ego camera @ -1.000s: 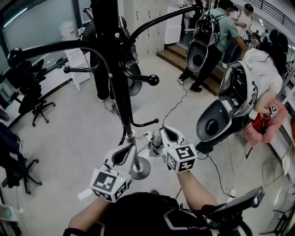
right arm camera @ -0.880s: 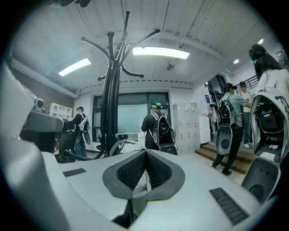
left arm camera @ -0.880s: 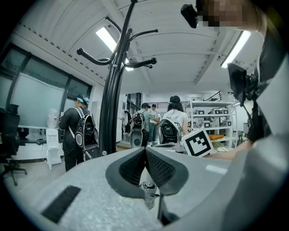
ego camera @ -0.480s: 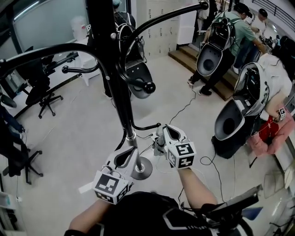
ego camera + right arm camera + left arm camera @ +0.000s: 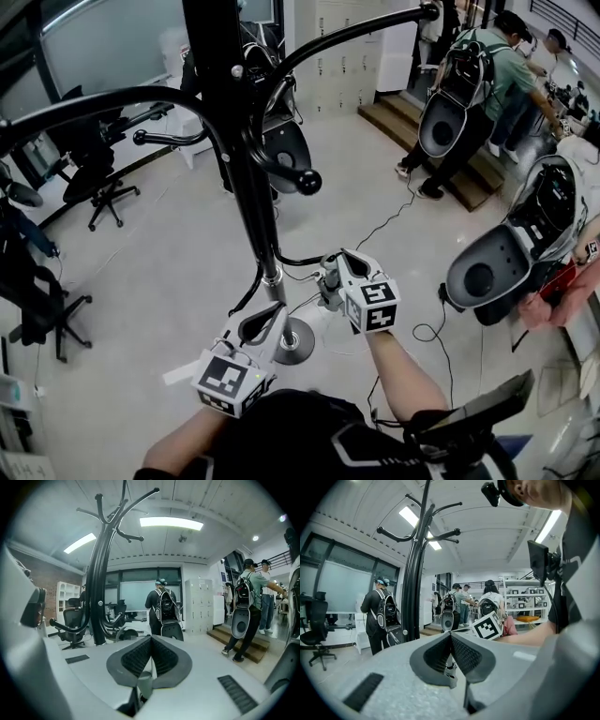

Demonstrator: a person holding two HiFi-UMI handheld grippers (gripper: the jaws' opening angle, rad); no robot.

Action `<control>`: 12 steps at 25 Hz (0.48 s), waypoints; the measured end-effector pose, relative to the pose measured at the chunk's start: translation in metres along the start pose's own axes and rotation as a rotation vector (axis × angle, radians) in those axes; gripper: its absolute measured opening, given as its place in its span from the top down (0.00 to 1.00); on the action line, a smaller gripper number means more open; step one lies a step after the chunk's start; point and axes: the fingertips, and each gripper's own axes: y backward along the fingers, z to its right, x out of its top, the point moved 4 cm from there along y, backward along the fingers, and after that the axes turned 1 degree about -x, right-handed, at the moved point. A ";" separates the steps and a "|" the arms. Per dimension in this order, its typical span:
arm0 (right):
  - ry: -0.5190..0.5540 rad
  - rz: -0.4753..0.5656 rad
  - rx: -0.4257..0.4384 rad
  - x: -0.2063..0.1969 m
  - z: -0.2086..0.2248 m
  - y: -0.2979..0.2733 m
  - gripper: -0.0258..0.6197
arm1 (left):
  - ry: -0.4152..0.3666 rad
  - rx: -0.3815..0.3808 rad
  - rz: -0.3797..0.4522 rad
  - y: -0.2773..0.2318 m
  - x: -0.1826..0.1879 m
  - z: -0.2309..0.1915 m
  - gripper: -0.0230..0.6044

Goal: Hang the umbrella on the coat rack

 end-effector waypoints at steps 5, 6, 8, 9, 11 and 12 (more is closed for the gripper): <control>-0.053 -0.027 0.034 -0.012 0.000 -0.009 0.95 | 0.005 0.019 0.006 0.000 0.002 0.000 0.94; -0.058 -0.031 0.040 -0.014 -0.001 -0.011 0.95 | 0.006 0.018 0.007 0.000 0.003 0.000 0.94; -0.061 -0.031 0.054 -0.017 -0.004 -0.016 0.95 | 0.008 0.013 0.006 0.000 0.001 -0.002 0.94; -0.061 -0.030 0.060 -0.018 -0.006 -0.018 0.95 | 0.007 0.011 0.004 0.000 -0.001 -0.003 0.94; -0.065 -0.030 0.072 -0.018 -0.009 -0.021 0.95 | 0.009 0.014 0.002 0.000 -0.002 -0.003 0.94; -0.070 -0.032 0.079 -0.018 -0.010 -0.021 0.95 | 0.011 0.018 0.004 0.001 -0.001 -0.003 0.94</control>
